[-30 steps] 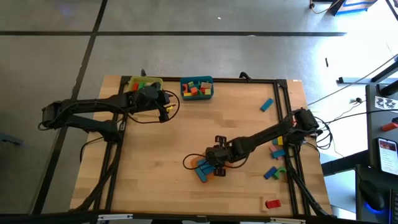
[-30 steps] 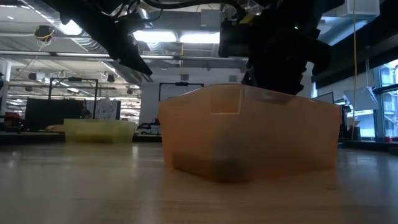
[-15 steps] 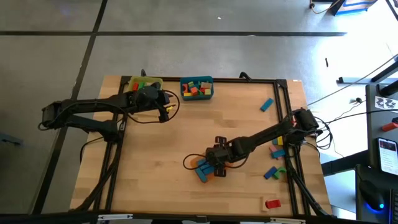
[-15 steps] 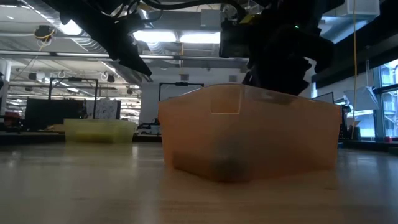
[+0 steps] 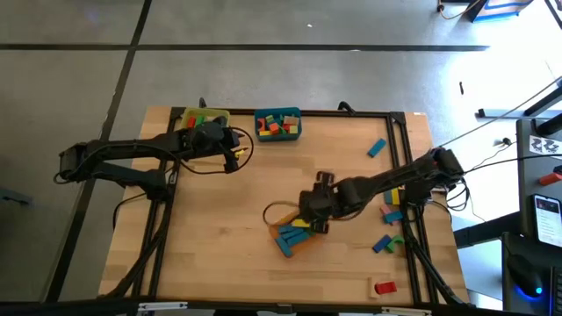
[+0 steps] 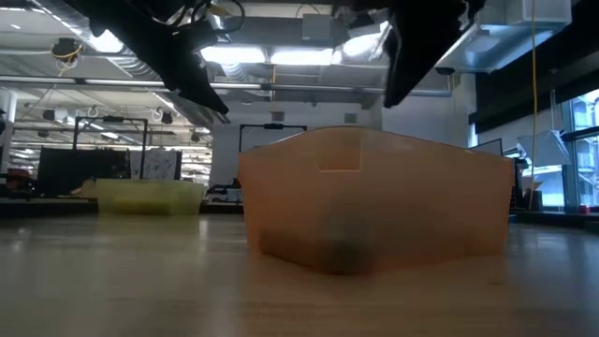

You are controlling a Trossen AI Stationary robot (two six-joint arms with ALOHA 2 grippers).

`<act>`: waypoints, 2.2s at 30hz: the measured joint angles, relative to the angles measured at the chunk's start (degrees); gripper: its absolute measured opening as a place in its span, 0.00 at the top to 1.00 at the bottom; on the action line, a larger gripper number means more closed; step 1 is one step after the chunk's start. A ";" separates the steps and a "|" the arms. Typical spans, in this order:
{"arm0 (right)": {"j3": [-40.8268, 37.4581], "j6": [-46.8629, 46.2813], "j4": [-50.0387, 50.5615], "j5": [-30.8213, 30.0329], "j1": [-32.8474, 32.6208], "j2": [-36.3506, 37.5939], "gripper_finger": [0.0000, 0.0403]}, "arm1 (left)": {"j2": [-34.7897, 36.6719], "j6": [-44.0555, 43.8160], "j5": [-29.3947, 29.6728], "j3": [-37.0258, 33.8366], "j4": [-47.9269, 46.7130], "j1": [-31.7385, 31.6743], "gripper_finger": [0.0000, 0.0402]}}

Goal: Sort blocks by size
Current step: Put the blue rectangular block into the orange bin

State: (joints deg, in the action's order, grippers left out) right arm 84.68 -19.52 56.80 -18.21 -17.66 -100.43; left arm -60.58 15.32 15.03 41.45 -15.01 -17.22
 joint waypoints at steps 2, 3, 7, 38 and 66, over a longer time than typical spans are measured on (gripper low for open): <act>0.06 -3.18 4.40 0.03 1.64 1.44 0.47 | 0.00 -0.60 -0.02 0.00 -0.66 0.00 0.51; 0.05 -4.86 6.67 0.24 2.64 1.97 0.47 | 0.00 -0.93 -0.03 0.00 -1.18 0.00 0.51; 0.03 -9.17 14.34 -1.43 6.97 3.27 0.49 | 0.00 -0.95 -0.02 0.00 -1.78 0.01 0.51; -19.57 -13.45 11.35 -6.62 60.63 4.69 0.49 | 0.00 -0.75 -0.04 0.00 -0.59 -0.01 0.51; -34.86 -18.33 -8.82 5.07 66.07 5.04 0.49 | 0.02 -0.10 -0.02 0.00 0.68 -0.01 0.51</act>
State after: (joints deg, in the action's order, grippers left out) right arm 49.82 -37.85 47.98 -13.14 48.40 -95.39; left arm -60.55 15.22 15.00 41.45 -14.33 -17.23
